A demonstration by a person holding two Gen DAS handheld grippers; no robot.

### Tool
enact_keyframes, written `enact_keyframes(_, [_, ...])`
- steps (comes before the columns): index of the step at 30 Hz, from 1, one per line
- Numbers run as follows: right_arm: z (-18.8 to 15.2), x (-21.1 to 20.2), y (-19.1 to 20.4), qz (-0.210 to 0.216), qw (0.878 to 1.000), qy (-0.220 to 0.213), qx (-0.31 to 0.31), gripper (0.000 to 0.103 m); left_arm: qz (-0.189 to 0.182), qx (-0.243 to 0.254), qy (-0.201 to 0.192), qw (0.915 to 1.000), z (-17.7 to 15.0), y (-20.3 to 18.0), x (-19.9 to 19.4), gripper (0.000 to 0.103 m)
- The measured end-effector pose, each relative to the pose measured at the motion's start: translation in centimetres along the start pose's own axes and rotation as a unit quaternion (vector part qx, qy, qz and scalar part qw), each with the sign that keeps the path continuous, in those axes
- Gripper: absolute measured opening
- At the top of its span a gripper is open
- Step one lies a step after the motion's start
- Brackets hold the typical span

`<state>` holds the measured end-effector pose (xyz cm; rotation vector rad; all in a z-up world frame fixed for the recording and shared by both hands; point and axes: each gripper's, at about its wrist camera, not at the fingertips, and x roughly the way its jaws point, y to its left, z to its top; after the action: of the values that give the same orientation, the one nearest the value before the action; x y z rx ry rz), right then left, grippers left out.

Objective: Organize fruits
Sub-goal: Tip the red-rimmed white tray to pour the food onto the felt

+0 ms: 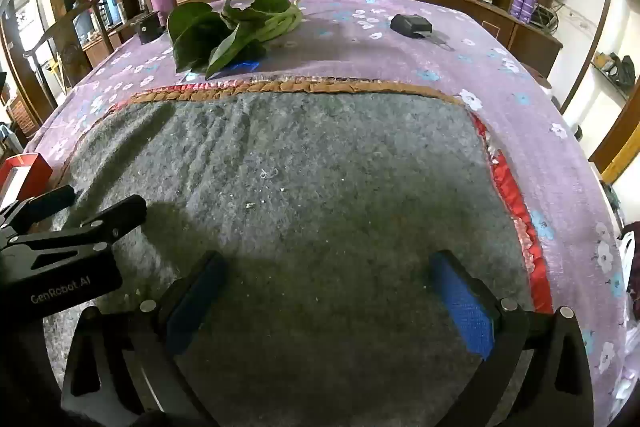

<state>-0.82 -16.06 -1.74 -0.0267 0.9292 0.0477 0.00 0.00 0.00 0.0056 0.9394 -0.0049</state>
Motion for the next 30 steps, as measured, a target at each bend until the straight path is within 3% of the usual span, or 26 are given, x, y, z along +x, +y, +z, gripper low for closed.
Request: enact_keyframes(30, [-0.08,-0.01,0.07,-0.002,1.000,0.000,-0.001,0.103,-0.001,0.000,0.000,1.0000,0.00,0.01,0.01,0.103])
